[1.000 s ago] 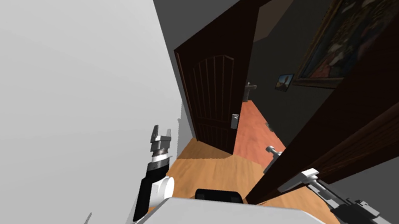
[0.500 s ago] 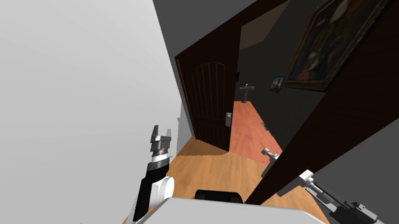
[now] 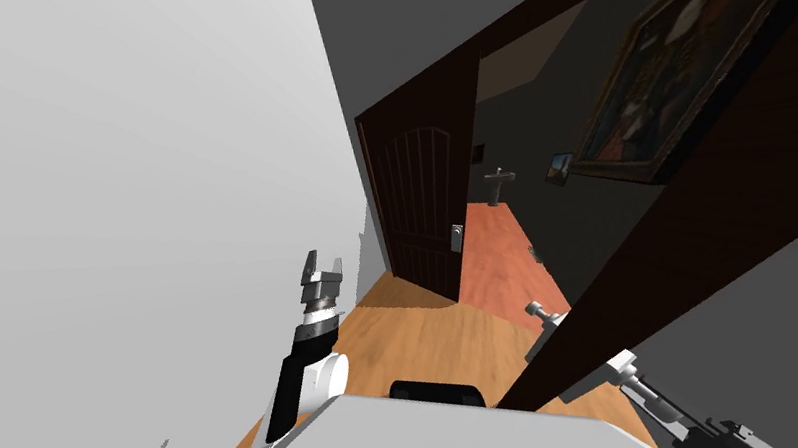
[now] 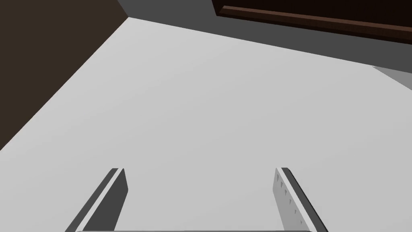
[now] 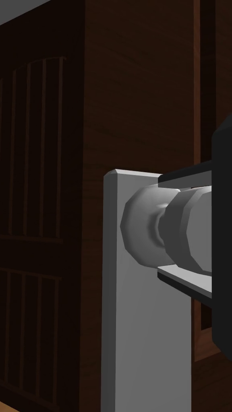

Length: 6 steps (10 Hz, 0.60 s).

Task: Pull the door open

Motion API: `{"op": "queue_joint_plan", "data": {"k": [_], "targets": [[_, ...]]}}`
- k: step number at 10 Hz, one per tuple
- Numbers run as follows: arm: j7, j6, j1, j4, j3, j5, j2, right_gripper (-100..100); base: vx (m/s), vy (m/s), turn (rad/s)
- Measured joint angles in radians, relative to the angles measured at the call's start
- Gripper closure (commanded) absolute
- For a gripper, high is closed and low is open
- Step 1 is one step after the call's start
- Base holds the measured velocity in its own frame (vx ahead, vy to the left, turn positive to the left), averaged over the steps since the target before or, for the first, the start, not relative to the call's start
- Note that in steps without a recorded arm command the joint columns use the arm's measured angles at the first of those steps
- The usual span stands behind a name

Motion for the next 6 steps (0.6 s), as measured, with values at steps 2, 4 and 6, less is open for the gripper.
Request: {"op": "queue_joint_plan", "data": {"k": [2, 4, 6], "targets": [[0.008, -0.036, 0.001, 0.029, -0.007, 0.005, 0.0, 100, -0.02, -0.016, 0.095], [0.019, -0.069, 0.015, 0.043, -0.015, 0.013, 0.005, 100, -0.035, -0.03, 0.117], [0.027, -0.101, 0.02, 0.062, -0.02, 0.022, 0.009, 100, -0.048, -0.037, 0.092]]}}
